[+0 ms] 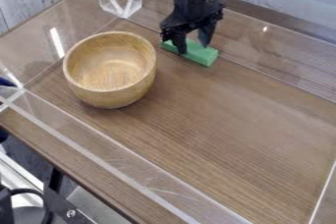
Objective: Put the green block in the brown bowl
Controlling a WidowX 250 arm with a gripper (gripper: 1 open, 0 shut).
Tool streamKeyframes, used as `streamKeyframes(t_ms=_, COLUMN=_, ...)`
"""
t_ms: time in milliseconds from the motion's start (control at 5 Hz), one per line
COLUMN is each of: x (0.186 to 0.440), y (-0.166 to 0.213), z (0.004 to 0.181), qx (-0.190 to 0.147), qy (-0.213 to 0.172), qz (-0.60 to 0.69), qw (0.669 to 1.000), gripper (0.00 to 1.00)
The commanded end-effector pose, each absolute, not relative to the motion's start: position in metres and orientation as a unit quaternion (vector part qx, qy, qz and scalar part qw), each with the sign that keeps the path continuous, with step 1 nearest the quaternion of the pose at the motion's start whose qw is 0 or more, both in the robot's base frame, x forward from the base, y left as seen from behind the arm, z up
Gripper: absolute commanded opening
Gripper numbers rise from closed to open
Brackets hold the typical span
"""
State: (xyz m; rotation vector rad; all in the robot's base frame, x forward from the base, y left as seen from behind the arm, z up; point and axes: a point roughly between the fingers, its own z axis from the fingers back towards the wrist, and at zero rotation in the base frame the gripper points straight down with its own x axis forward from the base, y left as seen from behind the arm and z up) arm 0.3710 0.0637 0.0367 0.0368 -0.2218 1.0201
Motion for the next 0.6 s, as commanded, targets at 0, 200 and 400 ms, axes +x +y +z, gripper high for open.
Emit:
streamKeyframes(t_ms=0, x=0.371, y=0.062, z=0.055, qx=0.008, qy=-0.117, qz=0.478, qw=0.871, gripper=0.0)
streamKeyframes(t_ms=200, x=0.368, y=0.062, z=0.076, qx=-0.009, qy=-0.112, qz=0.471, qw=0.875, gripper=0.0)
streamKeyframes(t_ms=400, x=0.365, y=0.061, z=0.097, qx=-0.026, qy=-0.108, qz=0.46, qw=0.881, gripper=0.0)
